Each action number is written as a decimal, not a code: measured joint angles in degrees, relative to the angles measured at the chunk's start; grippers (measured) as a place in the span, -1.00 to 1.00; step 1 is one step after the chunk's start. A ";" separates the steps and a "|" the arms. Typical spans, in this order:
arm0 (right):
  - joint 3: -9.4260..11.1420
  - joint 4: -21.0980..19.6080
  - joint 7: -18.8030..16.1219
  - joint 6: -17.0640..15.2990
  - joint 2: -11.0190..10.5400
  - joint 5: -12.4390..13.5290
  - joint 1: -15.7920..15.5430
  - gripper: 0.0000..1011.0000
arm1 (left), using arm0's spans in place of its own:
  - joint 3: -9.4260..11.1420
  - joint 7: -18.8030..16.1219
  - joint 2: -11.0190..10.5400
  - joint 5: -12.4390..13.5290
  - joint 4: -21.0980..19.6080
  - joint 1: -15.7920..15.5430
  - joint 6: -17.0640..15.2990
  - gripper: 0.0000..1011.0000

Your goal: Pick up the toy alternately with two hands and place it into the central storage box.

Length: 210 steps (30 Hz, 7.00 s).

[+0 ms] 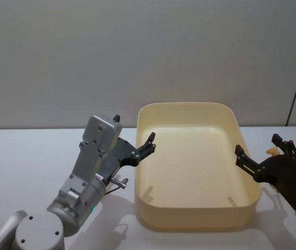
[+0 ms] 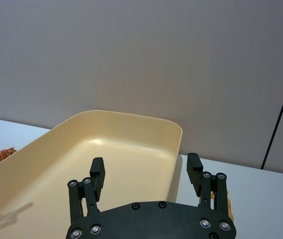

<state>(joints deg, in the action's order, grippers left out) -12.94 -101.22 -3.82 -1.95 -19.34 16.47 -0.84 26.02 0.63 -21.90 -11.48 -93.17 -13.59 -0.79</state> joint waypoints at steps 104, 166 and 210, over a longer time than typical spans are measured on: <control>11.37 1.51 -1.00 -3.82 -14.04 9.49 -10.94 0.98 | 0.00 0.00 0.00 0.00 0.00 0.00 0.00 0.98; 9.69 2.45 -18.80 -3.20 -13.55 11.90 -3.63 -0.37 | 0.00 0.00 0.00 0.00 0.00 0.00 0.00 0.98; -0.92 18.46 -29.07 -7.60 -1.14 -2.01 19.00 0.70 | 0.00 0.00 0.00 0.00 0.00 0.00 0.00 0.98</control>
<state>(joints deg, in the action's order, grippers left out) -13.86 -82.76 -32.89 -9.55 -20.47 14.45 18.16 26.03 0.62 -21.89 -11.48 -93.18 -13.59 -0.79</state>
